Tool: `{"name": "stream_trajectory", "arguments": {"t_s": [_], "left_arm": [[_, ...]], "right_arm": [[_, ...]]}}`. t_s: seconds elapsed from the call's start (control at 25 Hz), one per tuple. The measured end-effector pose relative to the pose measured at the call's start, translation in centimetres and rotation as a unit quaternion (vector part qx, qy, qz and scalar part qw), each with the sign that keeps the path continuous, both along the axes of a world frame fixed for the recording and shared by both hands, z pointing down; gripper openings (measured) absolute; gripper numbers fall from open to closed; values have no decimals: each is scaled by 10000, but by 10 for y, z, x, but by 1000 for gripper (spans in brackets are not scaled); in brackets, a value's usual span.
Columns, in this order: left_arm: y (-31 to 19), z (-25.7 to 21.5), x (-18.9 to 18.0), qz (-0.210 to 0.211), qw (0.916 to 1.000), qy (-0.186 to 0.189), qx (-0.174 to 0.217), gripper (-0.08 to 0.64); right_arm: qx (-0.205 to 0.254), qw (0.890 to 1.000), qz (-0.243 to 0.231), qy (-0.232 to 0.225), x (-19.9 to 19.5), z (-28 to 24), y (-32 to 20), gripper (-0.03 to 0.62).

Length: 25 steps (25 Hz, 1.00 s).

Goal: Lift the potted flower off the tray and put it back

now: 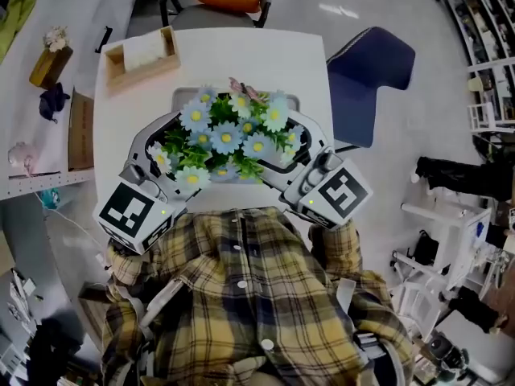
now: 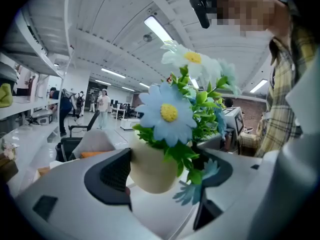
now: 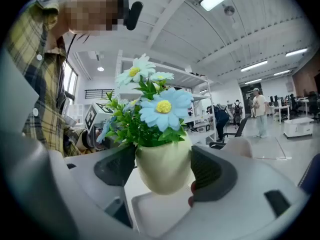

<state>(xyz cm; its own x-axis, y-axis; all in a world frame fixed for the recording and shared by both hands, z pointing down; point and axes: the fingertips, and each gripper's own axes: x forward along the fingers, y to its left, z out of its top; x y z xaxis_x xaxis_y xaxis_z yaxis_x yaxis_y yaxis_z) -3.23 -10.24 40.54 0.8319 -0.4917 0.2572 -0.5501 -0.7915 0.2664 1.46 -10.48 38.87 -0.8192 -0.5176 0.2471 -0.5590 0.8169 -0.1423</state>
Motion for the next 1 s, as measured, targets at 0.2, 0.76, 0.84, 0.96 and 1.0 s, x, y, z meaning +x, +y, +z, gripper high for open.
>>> {"name": "stream_trajectory", "arguments": {"t_s": [0.2, 0.76, 0.84, 0.96, 1.0], "left_arm": [[-1, 0, 4, -4, 9996, 283, 55, 368], [0, -4, 0, 30, 9997, 183, 183, 367], [0, -4, 0, 34, 9997, 160, 195, 367], [0, -4, 0, 36, 9997, 126, 203, 367], [0, -4, 0, 28, 9997, 132, 201, 367]], "right_arm": [[214, 9997, 125, -38, 2, -6, -1, 345], [90, 9995, 298, -96, 2, 0, 3, 345], [52, 9995, 291, -85, 2, 1, 4, 344], [147, 9994, 310, -89, 3, 0, 2, 344], [148, 9994, 315, -94, 3, 0, 2, 344]]}}
